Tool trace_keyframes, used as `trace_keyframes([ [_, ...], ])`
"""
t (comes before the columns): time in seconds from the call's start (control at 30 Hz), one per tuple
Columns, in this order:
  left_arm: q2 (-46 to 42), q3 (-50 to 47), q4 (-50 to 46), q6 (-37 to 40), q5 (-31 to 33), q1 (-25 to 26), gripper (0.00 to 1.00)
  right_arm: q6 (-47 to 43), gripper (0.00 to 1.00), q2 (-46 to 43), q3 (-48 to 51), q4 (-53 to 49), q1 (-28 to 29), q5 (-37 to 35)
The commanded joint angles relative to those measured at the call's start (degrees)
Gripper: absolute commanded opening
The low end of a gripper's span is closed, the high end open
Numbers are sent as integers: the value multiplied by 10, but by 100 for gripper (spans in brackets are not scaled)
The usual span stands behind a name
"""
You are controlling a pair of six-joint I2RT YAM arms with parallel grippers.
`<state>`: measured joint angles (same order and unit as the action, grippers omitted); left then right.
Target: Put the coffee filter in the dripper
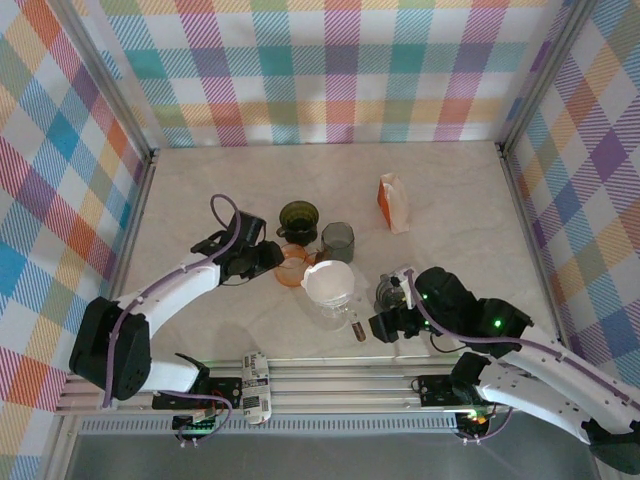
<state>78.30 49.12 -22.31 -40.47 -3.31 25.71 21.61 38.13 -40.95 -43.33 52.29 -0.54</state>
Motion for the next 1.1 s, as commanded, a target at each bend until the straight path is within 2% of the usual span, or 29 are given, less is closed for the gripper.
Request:
trace_keyframes([
  [0.0,23,25,28,35,-11,-2,48,-9,90,-3,7,5,-2,5],
  [0.1,37,32,8,46,-17,-2,49,-10,90,-1,7,7,-2,7],
  [0.23,53,35,-19,52,6,-2,49,-11,90,-1,10,10,-2,6],
  [0.47,90,37,7,39,2,-2,48,-12,90,3,9,10,-2,10],
  [0.77,98,40,-7,37,-7,-3,30,-10,90,1,11,9,-2,6],
  [1.07,47,19,-45,35,-10,-2,24,-9,90,8,10,8,-2,16],
])
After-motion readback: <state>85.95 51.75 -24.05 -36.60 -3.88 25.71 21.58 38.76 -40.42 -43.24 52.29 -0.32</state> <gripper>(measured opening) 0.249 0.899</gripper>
